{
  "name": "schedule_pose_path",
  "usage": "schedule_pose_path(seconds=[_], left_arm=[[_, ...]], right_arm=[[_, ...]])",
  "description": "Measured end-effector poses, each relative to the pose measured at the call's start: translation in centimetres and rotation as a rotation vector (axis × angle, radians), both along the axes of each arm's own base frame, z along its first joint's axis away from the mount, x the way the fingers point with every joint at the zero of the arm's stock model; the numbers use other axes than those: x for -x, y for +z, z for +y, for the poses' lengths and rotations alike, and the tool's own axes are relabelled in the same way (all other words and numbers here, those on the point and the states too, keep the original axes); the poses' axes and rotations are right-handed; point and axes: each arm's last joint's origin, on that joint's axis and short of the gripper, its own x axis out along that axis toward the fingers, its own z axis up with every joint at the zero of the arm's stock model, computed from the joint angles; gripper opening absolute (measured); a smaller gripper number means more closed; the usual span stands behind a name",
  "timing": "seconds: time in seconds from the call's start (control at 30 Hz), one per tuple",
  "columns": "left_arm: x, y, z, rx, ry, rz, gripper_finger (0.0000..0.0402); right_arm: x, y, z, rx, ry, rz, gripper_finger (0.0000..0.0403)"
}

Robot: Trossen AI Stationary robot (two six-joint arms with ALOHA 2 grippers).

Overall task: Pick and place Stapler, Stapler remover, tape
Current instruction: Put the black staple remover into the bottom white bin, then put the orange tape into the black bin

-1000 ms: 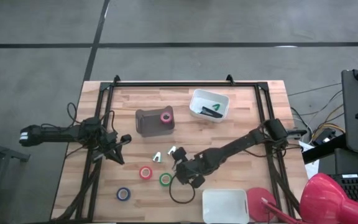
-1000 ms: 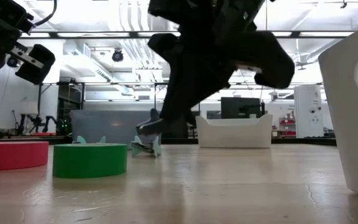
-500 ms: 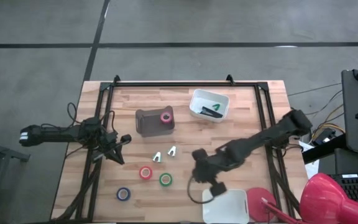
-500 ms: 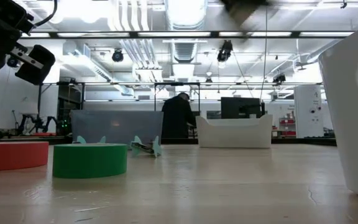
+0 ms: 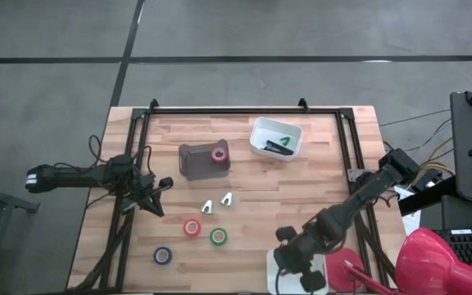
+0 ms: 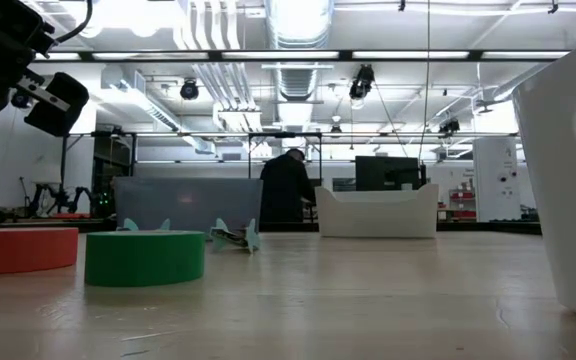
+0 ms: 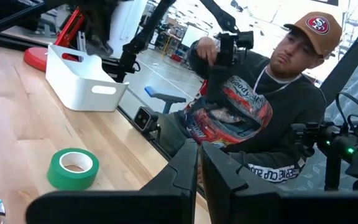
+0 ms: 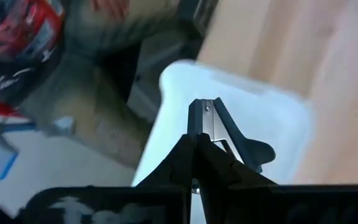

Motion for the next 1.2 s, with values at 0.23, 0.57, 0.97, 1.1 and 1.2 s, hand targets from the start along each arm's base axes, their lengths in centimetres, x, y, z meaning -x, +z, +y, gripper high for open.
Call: schedule_pose_path(seconds=[0.23, 0.57, 0.97, 1.1, 1.2], left_arm=[[0.0, 0.0, 0.0, 0.0, 0.0, -0.001, 0.0023], [0.0, 0.0, 0.0, 0.0, 0.0, 0.0, 0.0023], [0.0, -0.1, 0.0, 0.0, 0.0, 0.006, 0.0023], [0.0, -0.1, 0.0, 0.0, 0.0, 0.006, 0.0023], [0.0, -0.1, 0.0, 0.001, 0.0, 0.006, 0.0023]], right_arm=[[-0.9, -3.2, 1.2, -0.019, 0.022, 0.131, 0.0008], [-2.0, -5.6, 0.2, 0.048, -0.053, 0.244, 0.0008], [-2.1, -5.5, -0.1, 0.062, -0.092, 0.237, 0.0072], [-2.0, -4.8, -0.5, 0.074, -0.043, 0.209, 0.01], [-1.7, -3.7, -1.0, 0.107, -0.008, 0.131, 0.0105]])
